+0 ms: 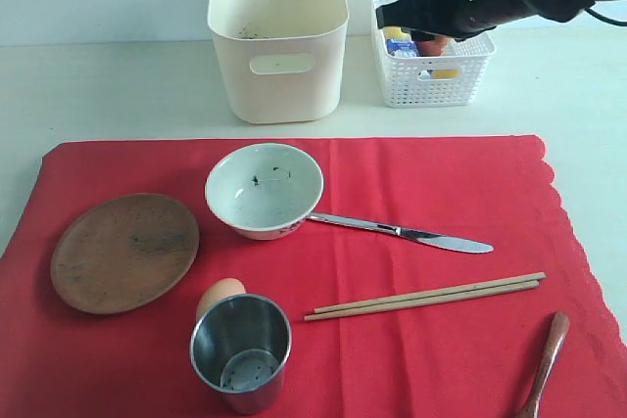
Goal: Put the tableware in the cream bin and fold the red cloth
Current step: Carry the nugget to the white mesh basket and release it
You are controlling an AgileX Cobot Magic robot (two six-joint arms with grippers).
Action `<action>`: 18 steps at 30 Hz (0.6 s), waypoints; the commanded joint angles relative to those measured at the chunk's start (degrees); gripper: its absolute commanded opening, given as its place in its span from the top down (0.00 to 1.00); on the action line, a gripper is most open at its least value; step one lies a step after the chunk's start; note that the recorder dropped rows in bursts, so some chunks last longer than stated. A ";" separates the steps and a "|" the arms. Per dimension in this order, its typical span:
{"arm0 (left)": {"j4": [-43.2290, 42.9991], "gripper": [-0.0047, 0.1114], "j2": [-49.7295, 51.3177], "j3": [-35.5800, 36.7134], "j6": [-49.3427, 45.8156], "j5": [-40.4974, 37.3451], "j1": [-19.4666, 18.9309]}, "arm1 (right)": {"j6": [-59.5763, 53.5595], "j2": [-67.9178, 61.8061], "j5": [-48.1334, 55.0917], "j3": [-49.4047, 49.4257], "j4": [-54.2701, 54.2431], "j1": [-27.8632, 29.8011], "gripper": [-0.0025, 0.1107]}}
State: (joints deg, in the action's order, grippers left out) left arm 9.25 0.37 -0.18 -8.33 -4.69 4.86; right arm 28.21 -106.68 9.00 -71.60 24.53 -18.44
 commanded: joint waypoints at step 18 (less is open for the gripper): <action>0.24 0.94 -0.37 0.18 0.02 -0.25 0.28 | 0.31 -19.31 -2.42 -20.27 -0.07 6.77 0.95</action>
State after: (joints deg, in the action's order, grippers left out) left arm 9.25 0.37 -0.18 -8.33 -4.69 4.86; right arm 28.21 -125.18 7.55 -91.18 24.53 -11.99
